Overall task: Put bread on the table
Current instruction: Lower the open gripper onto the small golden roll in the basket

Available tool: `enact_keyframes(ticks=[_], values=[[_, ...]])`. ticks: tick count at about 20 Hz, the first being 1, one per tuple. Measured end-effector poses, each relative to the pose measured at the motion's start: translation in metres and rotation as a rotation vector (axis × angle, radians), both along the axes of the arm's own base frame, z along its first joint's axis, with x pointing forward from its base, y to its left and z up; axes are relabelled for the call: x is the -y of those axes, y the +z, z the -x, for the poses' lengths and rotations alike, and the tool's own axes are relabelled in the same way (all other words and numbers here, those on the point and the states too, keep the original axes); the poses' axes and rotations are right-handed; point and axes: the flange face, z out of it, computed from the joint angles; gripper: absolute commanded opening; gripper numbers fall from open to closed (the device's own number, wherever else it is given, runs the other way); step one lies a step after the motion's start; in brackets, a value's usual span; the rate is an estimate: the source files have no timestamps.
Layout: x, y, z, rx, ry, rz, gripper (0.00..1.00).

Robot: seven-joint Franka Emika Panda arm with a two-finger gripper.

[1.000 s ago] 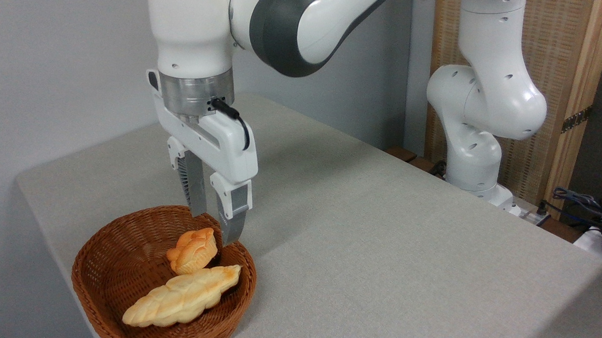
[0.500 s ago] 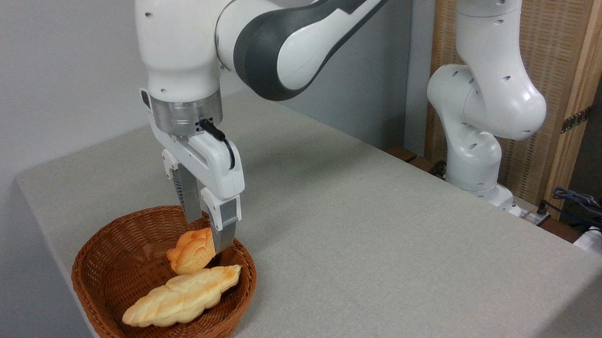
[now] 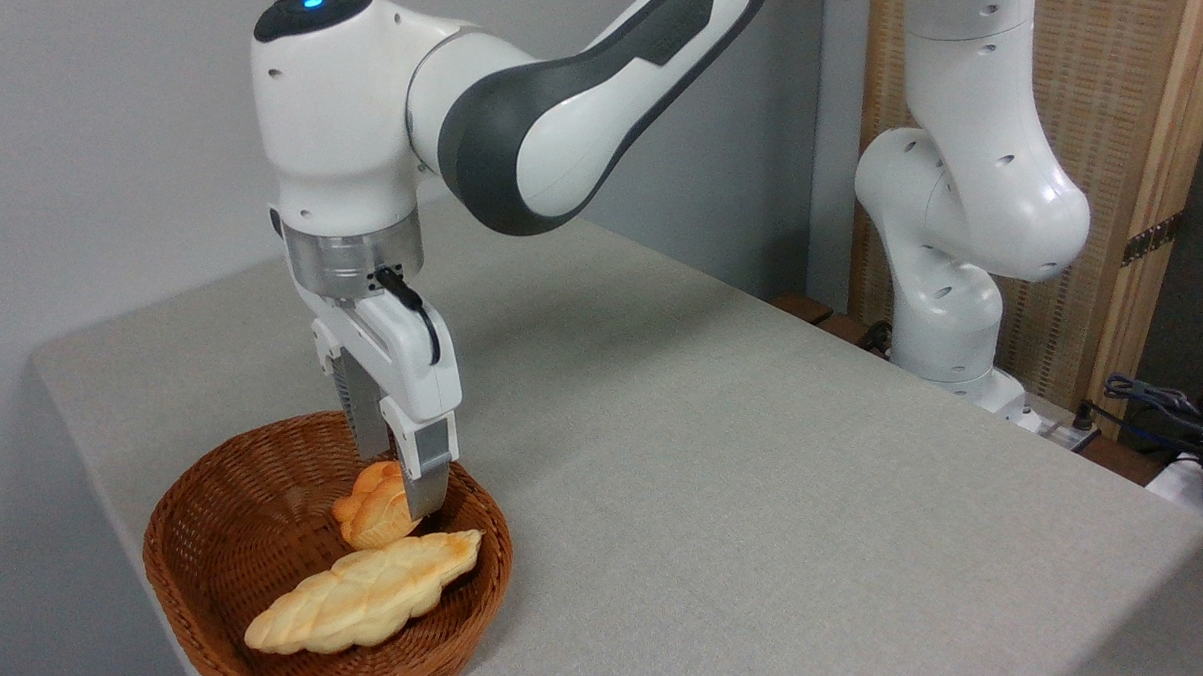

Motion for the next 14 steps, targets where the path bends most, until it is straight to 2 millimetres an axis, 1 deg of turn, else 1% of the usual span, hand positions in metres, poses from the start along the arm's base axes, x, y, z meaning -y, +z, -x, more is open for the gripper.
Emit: enact_keyframes(ticks=[3, 7, 9, 11, 12, 14], values=[[0.002, -0.007, -0.001, -0.011, -0.005, -0.001, 1.0], [0.012, -0.017, -0.002, -0.027, -0.021, -0.004, 1.0], [0.014, -0.021, -0.002, -0.033, -0.024, -0.004, 1.0], [0.014, -0.024, -0.003, -0.039, -0.024, -0.005, 0.98], [0.014, -0.025, -0.003, -0.04, -0.024, -0.005, 0.89], [0.014, -0.026, -0.004, -0.031, -0.023, -0.005, 0.76]])
